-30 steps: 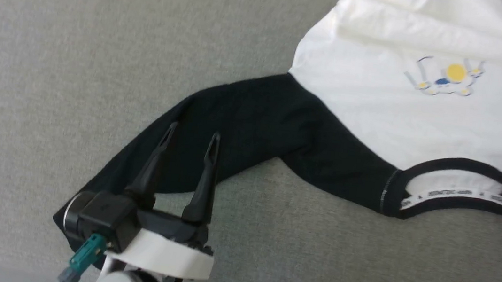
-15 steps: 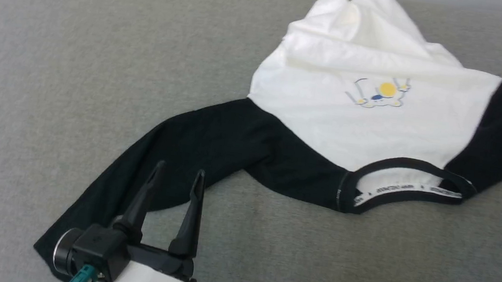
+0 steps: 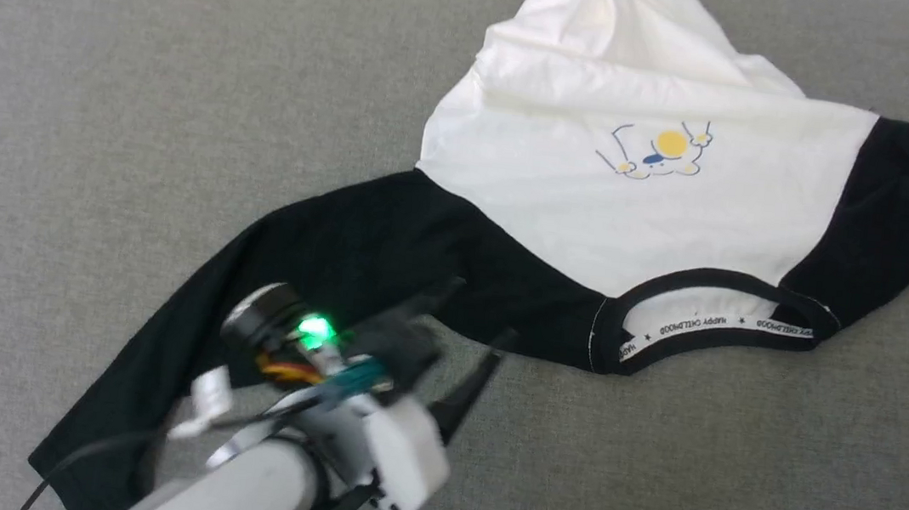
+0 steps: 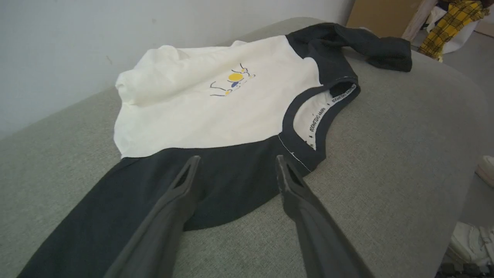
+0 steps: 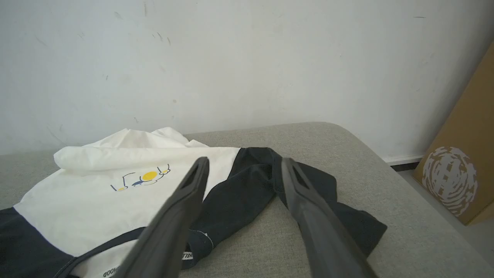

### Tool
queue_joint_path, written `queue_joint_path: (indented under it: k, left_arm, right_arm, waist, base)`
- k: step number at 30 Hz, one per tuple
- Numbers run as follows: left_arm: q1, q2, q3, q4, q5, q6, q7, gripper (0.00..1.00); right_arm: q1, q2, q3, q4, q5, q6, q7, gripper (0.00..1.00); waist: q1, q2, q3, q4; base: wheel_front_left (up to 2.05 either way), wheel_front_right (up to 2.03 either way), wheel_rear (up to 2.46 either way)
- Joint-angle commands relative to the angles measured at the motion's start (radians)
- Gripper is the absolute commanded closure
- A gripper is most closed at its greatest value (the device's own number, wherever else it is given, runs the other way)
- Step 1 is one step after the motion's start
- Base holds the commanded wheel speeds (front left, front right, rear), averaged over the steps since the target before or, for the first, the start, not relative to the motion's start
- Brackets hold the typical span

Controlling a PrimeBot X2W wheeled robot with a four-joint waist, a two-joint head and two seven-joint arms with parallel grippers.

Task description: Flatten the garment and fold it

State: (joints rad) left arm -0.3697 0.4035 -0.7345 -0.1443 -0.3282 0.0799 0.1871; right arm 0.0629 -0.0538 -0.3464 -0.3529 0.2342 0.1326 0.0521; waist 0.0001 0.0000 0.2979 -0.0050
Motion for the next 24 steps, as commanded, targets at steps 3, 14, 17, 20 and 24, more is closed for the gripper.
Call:
queue_joint_path:
  k: [3, 14, 17, 20, 24]
  left_arm:
    - [-0.077, -0.018, -0.065, 0.062, 0.007, -0.067, 0.109, 0.0]
    - [-0.205, -0.044, -0.125, 0.246, 0.071, -0.105, 0.206, 0.0]
    - [-0.216, -0.051, -0.133, 0.289, 0.065, -0.113, 0.233, 0.0]
    - [-0.224, -0.066, -0.139, 0.343, 0.043, -0.125, 0.265, 0.0]
    - [-0.217, -0.091, -0.128, 0.365, 0.001, -0.13, 0.26, 1.0]
  right_arm:
    - [-0.017, 0.003, 0.013, 0.007, 0.016, -0.002, -0.003, 0.0]
    - [-0.054, 0.003, 0.043, 0.011, 0.033, -0.002, -0.007, 0.0]
    - [-0.059, 0.003, 0.045, 0.012, 0.036, -0.002, -0.007, 0.0]
    - [-0.064, 0.003, 0.049, 0.015, 0.036, -0.002, -0.009, 0.0]
    - [-0.07, 0.003, 0.052, 0.021, 0.036, -0.002, -0.006, 0.0]
  waist:
    - [-0.0001, 0.0, 0.045, 0.001]
    - [-0.0001, 0.0, 0.15, -0.028]
    - [-0.0001, 0.0, 0.161, -0.033]
    - [-0.0001, 0.0, 0.167, -0.039]
    - [-0.0001, 0.0, 0.159, -0.042]
  base:
    - [0.0, 0.0, 0.0]
    - [0.0, 0.0, 0.0]
    - [0.0, 0.0, 0.0]
    - [0.0, 0.0, 0.0]
    - [0.0, 0.0, 0.0]
